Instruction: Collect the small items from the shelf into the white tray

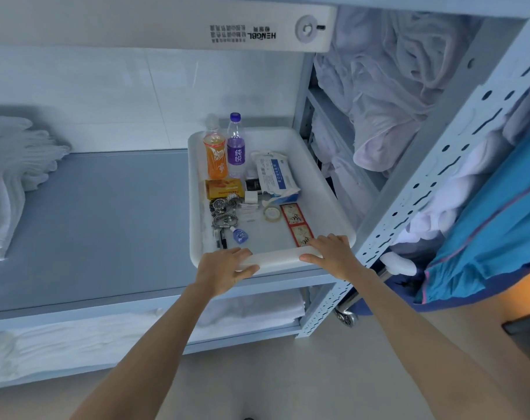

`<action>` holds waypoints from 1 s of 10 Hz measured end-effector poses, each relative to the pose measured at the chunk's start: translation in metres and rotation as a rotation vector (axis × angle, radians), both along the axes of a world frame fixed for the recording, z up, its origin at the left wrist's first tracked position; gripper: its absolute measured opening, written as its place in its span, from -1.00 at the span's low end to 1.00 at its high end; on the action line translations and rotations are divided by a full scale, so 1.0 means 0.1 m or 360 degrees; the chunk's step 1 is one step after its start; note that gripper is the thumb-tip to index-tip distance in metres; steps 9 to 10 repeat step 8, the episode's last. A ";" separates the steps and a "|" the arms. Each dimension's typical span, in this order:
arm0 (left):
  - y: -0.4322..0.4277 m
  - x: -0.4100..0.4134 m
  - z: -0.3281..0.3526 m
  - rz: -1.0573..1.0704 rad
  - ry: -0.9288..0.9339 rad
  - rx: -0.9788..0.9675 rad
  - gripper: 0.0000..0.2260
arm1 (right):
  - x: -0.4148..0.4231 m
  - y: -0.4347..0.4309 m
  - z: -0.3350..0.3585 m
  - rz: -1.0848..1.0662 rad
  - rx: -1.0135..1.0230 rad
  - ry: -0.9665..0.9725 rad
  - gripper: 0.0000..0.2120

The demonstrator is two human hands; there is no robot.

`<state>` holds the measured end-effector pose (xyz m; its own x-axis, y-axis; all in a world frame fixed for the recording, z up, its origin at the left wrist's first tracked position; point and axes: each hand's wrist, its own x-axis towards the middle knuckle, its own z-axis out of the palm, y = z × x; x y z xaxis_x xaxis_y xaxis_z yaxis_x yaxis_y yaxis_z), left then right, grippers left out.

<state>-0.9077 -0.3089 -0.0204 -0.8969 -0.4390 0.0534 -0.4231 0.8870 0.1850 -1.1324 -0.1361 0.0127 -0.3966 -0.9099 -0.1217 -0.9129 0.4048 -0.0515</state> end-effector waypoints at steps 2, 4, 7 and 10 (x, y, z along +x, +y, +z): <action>0.10 0.09 0.00 -0.0016 -0.0008 0.0036 -0.57 | 0.08 0.09 -0.07 0.0028 0.0002 0.0075 0.16; 0.16 0.12 0.02 -0.0019 -0.0074 0.0014 -0.55 | 0.15 0.18 -0.09 0.0020 0.0029 0.0091 0.13; 0.16 0.15 0.35 -0.0062 -0.0248 0.0200 -0.55 | 0.13 0.10 0.23 -0.0088 0.0203 -0.0122 -0.37; 0.08 0.17 0.62 0.0078 -0.0048 -0.0012 -0.53 | 0.16 0.03 0.47 0.0042 -0.0033 -0.0004 -0.34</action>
